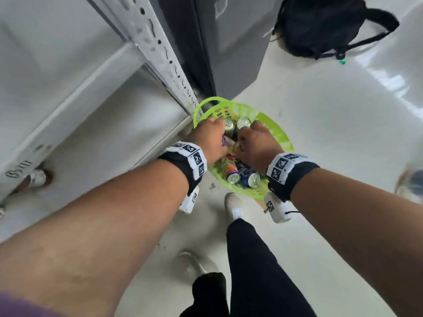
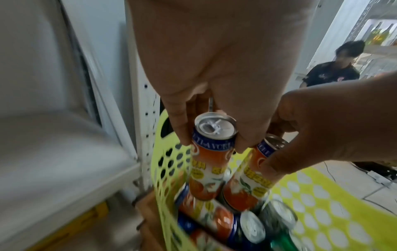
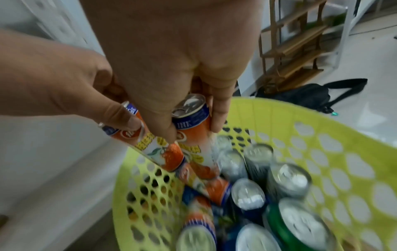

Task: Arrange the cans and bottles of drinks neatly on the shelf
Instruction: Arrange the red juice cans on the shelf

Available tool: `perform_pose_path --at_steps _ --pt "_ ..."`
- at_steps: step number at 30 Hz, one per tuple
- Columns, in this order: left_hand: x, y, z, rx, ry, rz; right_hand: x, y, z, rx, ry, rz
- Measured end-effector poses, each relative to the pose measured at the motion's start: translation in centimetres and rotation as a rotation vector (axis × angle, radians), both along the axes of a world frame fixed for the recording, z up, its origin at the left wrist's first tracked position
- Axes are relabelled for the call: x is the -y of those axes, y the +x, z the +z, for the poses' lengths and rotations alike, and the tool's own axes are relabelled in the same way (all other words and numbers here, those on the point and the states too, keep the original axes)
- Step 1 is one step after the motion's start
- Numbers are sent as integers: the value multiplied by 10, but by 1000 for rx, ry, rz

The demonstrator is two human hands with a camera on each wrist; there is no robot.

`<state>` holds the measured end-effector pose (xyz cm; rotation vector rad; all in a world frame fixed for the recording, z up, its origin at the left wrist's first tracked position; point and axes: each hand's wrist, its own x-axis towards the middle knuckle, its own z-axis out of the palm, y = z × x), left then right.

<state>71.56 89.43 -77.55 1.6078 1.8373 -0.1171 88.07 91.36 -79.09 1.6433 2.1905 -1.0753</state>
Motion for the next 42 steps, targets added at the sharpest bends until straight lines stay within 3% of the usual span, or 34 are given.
perform_pose_path --at_steps 4,7,13,16,22,29,34,38,42 --pt "36 7 -49 8 -21 21 33 -1 -44 48 -77 -9" --pt "59 5 -57 18 -50 -29 51 -4 -49 90 -111 43" --pt "92 -26 -6 106 -67 2 64 -38 6 88 -42 167" --pt "117 -65 44 45 -52 103 70 -76 55 36 42 242" --pt "200 -163 189 -6 132 338 125 -177 186 -82 202 391" --pt "343 -274 370 -197 374 361 236 -289 359 -303 478 611" --pt "436 -323 484 -325 581 391 318 -351 472 -473 643 736" --pt "495 -347 561 -313 687 469 360 -384 545 -612 791 775" --pt "523 -365 611 -442 805 443 375 -402 592 -665 852 806"
